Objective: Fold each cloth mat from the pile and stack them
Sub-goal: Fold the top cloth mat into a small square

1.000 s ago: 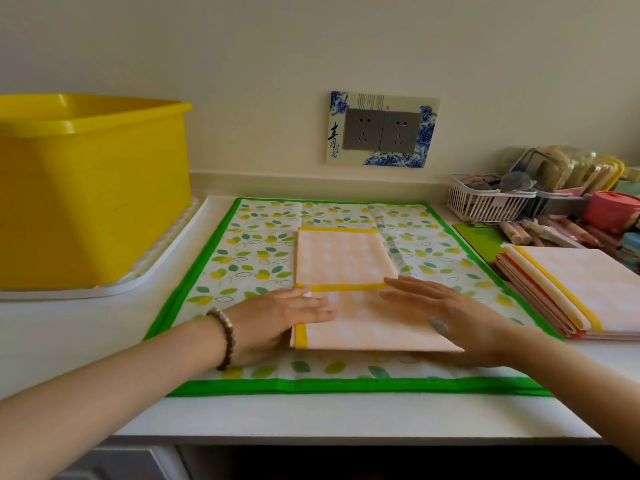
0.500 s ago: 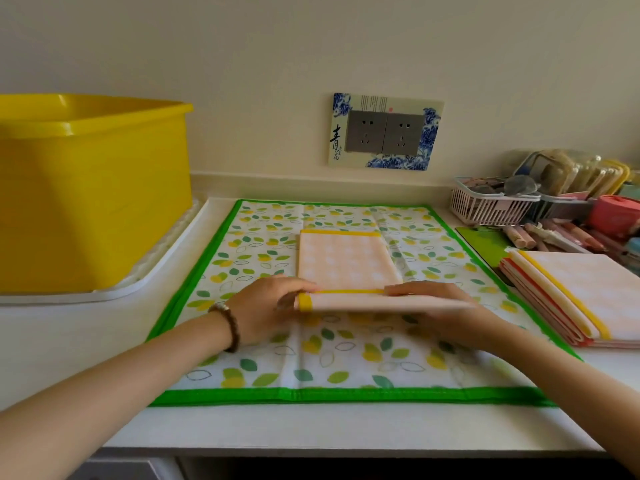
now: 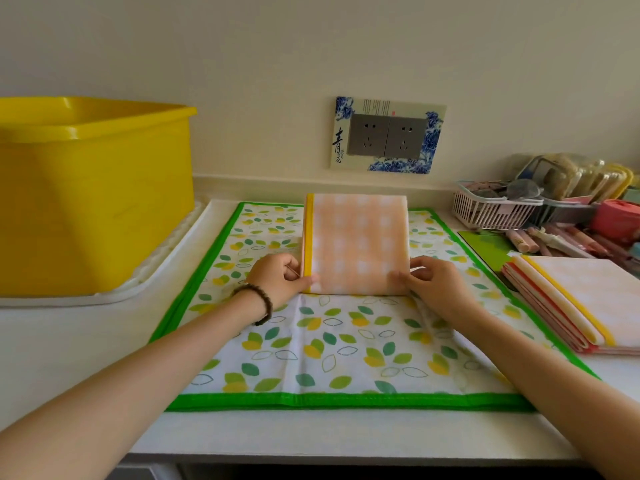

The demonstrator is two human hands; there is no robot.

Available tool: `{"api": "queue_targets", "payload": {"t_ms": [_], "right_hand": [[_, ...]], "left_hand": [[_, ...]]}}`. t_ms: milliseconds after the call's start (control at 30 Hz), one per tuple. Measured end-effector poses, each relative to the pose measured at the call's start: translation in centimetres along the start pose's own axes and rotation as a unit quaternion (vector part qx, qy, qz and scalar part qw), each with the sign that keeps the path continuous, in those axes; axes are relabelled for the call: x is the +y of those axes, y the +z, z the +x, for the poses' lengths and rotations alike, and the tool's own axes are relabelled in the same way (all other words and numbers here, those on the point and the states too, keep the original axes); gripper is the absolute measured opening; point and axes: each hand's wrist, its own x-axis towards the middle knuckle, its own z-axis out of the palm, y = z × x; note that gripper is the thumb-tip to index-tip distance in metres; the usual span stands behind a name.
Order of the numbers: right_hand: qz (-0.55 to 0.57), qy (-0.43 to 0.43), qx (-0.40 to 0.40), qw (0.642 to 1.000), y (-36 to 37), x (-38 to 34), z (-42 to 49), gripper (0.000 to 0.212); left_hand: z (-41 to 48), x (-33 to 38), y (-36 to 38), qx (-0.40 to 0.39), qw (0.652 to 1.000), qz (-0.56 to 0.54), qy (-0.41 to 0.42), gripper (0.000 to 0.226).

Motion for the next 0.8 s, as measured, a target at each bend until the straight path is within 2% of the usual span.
{"api": "queue_targets", "payload": {"t_ms": [133,333,433,533,633,700,800], "right_hand": [[-0.013,0.042,-0.005,0.999,0.2,-0.4,1.0,0.040],[-0.081,0.088,-0.031,0.992,0.1,-1.4,2.3,0.048],[-0.112,0.083,-0.032,0.990,0.1,-1.7,2.6,0.048],[-0.106,0.092,-0.026,0.990,0.2,-1.7,2.8,0.052],[-0.072,0.107,-0.013,0.992,0.6,-1.3,2.7,0.056],[-0.069,0.086,-0.009,0.994,0.9,-1.3,2.4,0.060],[-0.214,-0.035,0.013,0.976,2.1,-2.4,1.9,0.059]], "left_hand": [[0.8,0.5,-0.2,-0.028,0.998,0.044,-0.025,0.025],[1.7,1.5,-0.3,-0.057,0.985,0.153,-0.060,0.037],[2.4,1.5,0.4,-0.053,0.986,0.155,-0.004,0.056],[3.0,1.9,1.1,-0.071,0.978,0.193,0.033,0.053],[3.3,1.0,2.1,-0.115,0.961,0.250,0.017,0.052],[3.2,0.4,2.7,-0.135,0.951,0.279,0.018,0.052],[3.1,0.2,2.9,-0.143,0.945,0.293,0.016,0.052]]}}
